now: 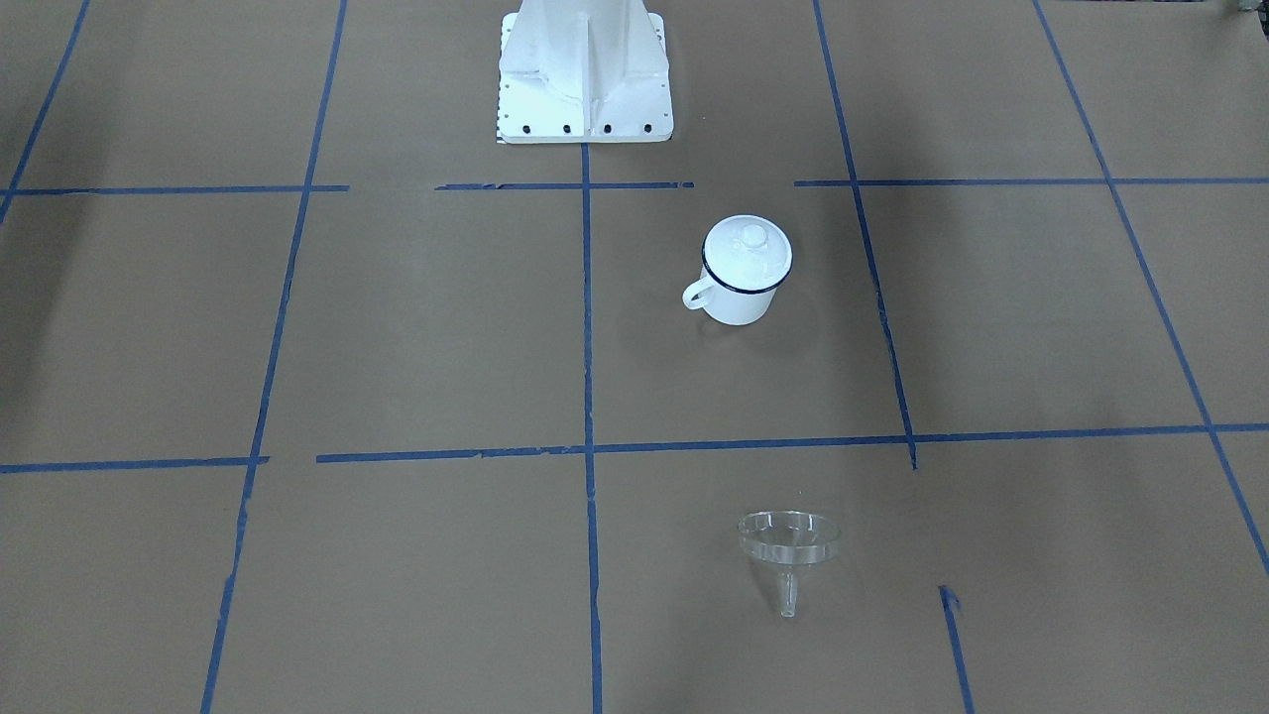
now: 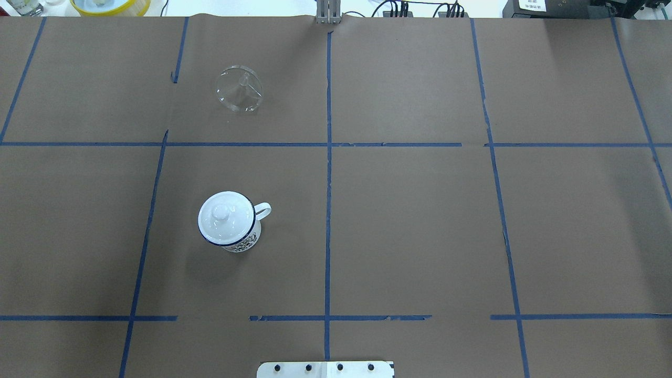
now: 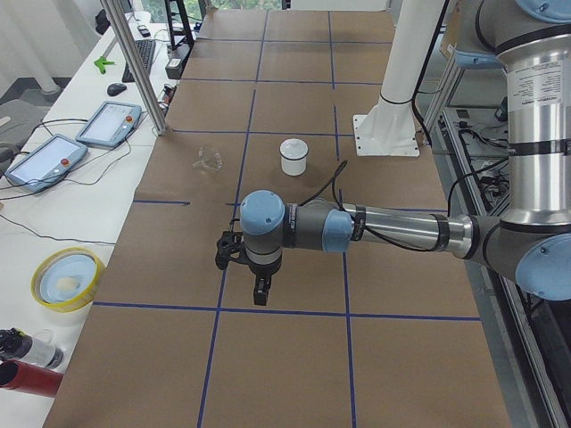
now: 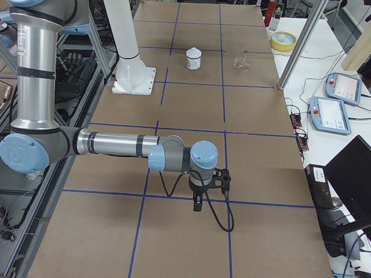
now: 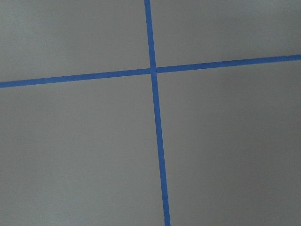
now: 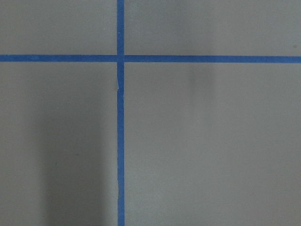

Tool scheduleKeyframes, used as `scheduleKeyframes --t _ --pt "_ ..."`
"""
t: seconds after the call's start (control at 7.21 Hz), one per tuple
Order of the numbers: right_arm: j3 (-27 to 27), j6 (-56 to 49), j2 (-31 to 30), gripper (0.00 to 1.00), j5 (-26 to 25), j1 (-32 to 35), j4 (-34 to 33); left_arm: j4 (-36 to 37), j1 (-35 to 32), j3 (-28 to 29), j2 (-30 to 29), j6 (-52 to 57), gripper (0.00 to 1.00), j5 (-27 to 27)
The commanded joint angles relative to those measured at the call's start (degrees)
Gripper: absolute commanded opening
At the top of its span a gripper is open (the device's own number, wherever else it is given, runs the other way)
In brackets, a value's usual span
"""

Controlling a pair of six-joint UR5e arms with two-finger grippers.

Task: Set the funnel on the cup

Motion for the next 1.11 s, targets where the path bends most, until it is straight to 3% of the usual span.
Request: scheduleKeyframes --t 0.0,0.55,0.97 --pt "0.0 0.0 0.0 1.0 0.0 0.0 0.0 0.0 0.0 -0.1 -0.3 0.0 1.0 0.1" --pt "0.0 0.0 0.0 1.0 0.0 0.0 0.0 -0.2 0.2 -1.8 -3.1 0.0 1.0 0.1" --pt "-0.1 0.0 0.0 1.0 0.0 0.0 0.0 -1.0 0.2 -0.7 -14.8 -2.7 1.0 0.4"
